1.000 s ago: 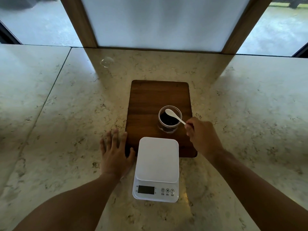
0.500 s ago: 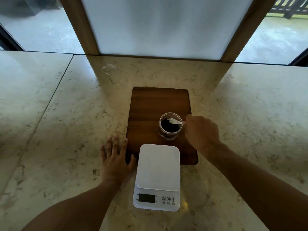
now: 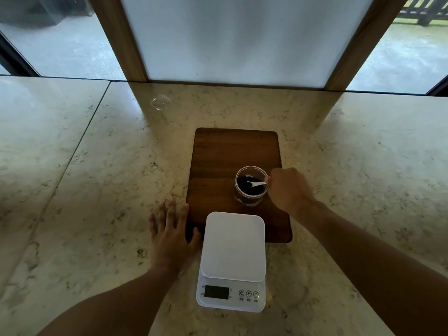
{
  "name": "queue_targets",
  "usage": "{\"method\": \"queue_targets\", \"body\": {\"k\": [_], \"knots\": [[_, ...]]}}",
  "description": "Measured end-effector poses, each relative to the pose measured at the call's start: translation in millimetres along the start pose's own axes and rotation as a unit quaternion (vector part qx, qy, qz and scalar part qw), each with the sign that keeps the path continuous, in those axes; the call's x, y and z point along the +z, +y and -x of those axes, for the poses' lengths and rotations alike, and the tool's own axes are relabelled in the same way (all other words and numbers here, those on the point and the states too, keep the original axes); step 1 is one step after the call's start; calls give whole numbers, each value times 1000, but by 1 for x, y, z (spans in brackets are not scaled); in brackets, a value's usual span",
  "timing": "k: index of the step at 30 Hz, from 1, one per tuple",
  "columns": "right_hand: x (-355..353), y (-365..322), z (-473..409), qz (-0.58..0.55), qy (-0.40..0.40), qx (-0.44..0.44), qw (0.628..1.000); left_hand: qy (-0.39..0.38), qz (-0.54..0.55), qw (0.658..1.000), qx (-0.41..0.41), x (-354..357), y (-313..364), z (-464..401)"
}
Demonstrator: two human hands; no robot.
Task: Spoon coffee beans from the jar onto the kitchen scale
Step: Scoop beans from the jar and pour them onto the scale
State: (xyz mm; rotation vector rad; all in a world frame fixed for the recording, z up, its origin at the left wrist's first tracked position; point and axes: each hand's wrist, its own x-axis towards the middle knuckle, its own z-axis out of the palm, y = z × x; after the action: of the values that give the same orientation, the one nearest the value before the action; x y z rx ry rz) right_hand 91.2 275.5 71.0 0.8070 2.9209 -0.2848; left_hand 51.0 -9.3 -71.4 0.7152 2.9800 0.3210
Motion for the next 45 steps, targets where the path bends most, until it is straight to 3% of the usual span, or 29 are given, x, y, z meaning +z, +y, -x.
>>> {"method": "queue_targets", "body": {"k": [15, 23, 45], "knots": [[-11, 17, -8, -119, -104, 31, 987, -6, -2, 1000, -2, -2, 1, 0], [-12, 24, -8, -194, -110, 63, 973, -2, -7, 1000, -3, -2, 1, -1], [-17, 30, 1, -243, -111, 88, 960, -8, -5, 1000, -3, -2, 0, -1]]}}
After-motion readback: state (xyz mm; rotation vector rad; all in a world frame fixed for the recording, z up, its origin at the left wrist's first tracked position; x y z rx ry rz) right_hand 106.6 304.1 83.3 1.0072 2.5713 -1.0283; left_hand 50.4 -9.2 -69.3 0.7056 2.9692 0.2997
